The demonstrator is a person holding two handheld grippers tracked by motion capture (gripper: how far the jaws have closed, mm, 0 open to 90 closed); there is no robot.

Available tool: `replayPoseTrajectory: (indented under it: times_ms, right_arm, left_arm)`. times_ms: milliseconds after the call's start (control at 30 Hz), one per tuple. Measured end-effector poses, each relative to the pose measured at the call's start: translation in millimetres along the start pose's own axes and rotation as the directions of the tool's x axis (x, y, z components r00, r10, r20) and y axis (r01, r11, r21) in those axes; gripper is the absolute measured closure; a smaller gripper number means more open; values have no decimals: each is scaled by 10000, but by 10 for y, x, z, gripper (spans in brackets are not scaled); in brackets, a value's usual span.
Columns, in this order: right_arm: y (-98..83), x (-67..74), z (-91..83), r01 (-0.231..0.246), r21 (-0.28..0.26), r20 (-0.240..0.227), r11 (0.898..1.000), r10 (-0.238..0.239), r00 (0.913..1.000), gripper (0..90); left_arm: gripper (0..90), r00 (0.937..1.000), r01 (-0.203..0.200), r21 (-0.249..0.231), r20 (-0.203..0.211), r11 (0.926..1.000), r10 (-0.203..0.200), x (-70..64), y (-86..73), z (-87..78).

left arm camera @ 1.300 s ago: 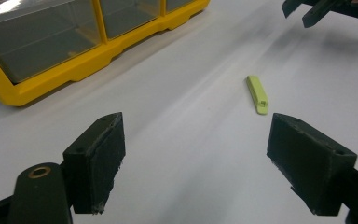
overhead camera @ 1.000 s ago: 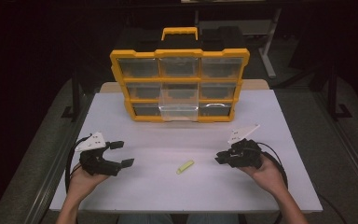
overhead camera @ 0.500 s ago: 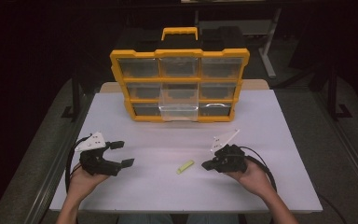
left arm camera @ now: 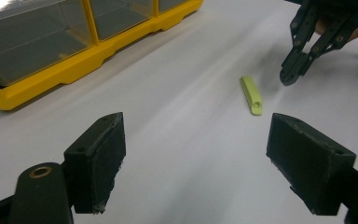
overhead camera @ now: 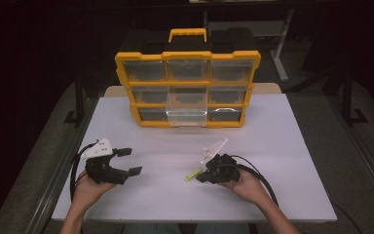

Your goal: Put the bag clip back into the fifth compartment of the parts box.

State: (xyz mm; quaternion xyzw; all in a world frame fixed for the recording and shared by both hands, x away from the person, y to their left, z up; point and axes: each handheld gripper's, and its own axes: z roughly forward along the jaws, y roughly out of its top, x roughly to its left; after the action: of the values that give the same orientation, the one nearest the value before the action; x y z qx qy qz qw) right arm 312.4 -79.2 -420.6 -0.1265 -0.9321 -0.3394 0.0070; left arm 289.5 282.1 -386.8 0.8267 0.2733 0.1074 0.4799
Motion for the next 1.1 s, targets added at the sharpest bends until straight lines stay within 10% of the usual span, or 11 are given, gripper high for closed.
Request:
replayPoseTrajectory:
  times_ms: [1100]
  right_arm:
    - [253,-30,421,596,512,309,9969,-612,9976,888]
  left_arm:
    - [199,10000,4,-102,57,9999,-3,2,7,-21]
